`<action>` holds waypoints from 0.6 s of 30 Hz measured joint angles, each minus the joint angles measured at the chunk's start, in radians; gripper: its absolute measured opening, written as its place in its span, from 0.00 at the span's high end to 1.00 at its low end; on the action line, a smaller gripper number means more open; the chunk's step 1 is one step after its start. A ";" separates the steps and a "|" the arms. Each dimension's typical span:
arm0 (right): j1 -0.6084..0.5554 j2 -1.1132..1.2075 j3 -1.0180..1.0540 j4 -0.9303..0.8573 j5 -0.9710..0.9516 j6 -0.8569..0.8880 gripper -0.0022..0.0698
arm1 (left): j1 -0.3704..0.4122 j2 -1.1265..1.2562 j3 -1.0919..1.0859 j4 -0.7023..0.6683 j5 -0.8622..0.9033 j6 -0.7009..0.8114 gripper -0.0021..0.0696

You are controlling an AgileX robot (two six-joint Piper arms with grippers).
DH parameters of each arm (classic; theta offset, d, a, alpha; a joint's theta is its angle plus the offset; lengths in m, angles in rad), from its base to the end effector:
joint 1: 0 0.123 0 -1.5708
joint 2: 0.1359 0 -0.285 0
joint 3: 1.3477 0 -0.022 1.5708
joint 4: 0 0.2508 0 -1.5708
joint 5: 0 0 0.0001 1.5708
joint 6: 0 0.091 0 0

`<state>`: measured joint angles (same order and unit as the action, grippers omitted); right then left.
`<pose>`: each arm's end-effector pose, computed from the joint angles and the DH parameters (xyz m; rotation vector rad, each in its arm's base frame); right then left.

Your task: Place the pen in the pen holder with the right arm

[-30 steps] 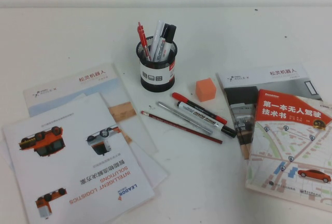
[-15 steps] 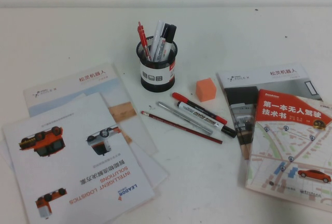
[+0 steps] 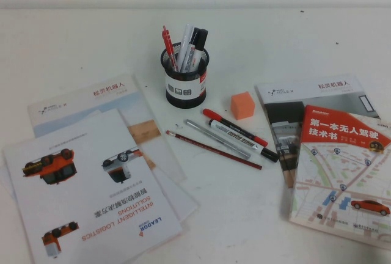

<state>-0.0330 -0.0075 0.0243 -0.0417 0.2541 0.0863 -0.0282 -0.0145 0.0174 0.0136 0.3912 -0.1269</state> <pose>0.0554 -0.0028 0.1824 0.0769 1.7526 0.0002 0.0519 -0.0010 0.1730 -0.0844 1.8768 -0.0931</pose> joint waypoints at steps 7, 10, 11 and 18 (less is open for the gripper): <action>0.036 0.000 0.001 -0.017 0.083 -0.002 1.00 | 0.000 0.000 0.000 0.000 0.000 0.000 0.97; 0.051 0.000 0.001 -0.017 0.085 -0.002 1.00 | 0.000 0.000 0.000 0.000 0.000 0.000 0.97; 0.056 0.000 0.001 -0.017 0.087 -0.002 1.00 | 0.000 0.000 0.000 0.000 0.000 0.000 0.97; 0.062 0.000 0.001 -0.017 0.087 -0.002 1.00 | 0.000 0.000 0.000 0.000 0.000 0.000 0.97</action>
<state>0.0294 -0.0075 0.0257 -0.0583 0.3406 0.0839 -0.0282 -0.0145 0.0174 0.0136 0.3912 -0.1269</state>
